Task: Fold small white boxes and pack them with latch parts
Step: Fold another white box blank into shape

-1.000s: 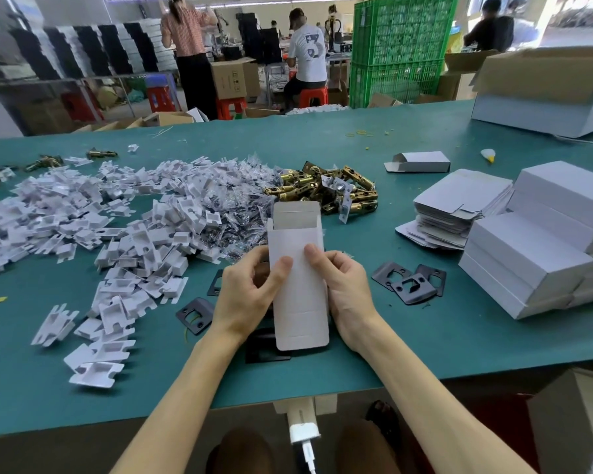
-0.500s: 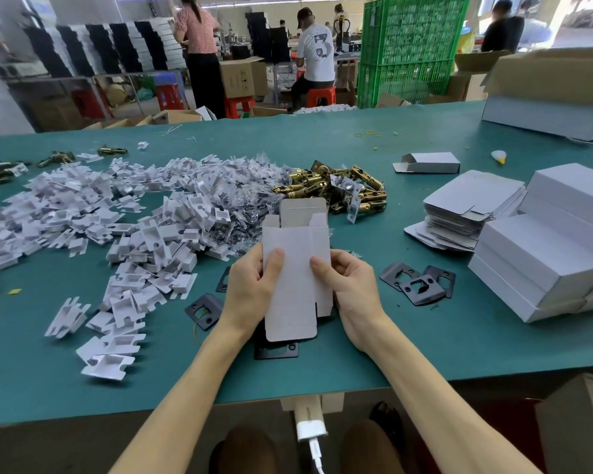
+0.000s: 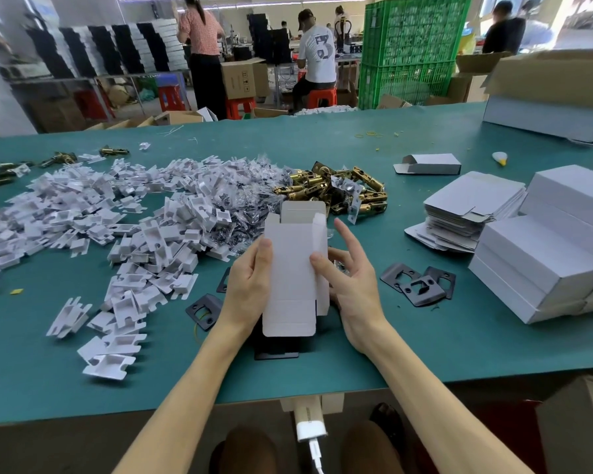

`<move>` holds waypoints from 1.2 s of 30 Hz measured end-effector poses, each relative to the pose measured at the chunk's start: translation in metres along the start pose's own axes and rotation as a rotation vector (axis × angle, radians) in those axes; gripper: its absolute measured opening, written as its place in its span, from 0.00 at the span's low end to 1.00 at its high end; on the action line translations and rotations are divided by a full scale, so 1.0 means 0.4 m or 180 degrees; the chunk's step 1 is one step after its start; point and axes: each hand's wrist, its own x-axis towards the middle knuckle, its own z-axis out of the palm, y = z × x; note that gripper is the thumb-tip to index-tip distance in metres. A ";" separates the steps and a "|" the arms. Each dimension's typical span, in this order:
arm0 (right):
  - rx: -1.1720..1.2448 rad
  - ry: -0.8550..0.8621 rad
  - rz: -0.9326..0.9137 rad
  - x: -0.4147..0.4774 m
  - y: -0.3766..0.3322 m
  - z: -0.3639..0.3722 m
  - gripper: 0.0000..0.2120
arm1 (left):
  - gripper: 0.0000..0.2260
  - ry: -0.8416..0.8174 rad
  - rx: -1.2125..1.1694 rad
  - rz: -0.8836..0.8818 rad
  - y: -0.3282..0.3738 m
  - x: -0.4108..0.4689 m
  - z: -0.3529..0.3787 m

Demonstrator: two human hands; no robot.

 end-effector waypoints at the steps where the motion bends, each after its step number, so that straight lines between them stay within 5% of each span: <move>1: -0.0007 -0.0010 0.0021 0.000 -0.002 0.000 0.30 | 0.16 -0.0029 -0.0099 -0.0031 0.003 0.000 0.000; 13: 0.0062 -0.0158 0.0131 -0.009 -0.011 0.004 0.20 | 0.21 -0.0379 -0.0630 -0.0241 0.014 0.004 -0.013; 22: 0.0060 -0.0132 0.0198 -0.008 -0.009 0.007 0.13 | 0.10 -0.0153 -0.0871 -0.0576 0.011 0.003 -0.015; 28: 0.0065 -0.0161 0.0172 -0.008 -0.005 0.005 0.10 | 0.13 -0.0385 -0.1233 -0.0924 0.007 0.007 -0.022; 36: 0.0119 -0.0150 0.0180 -0.010 -0.008 0.003 0.07 | 0.15 -0.0420 -0.0853 -0.0716 0.003 0.001 -0.017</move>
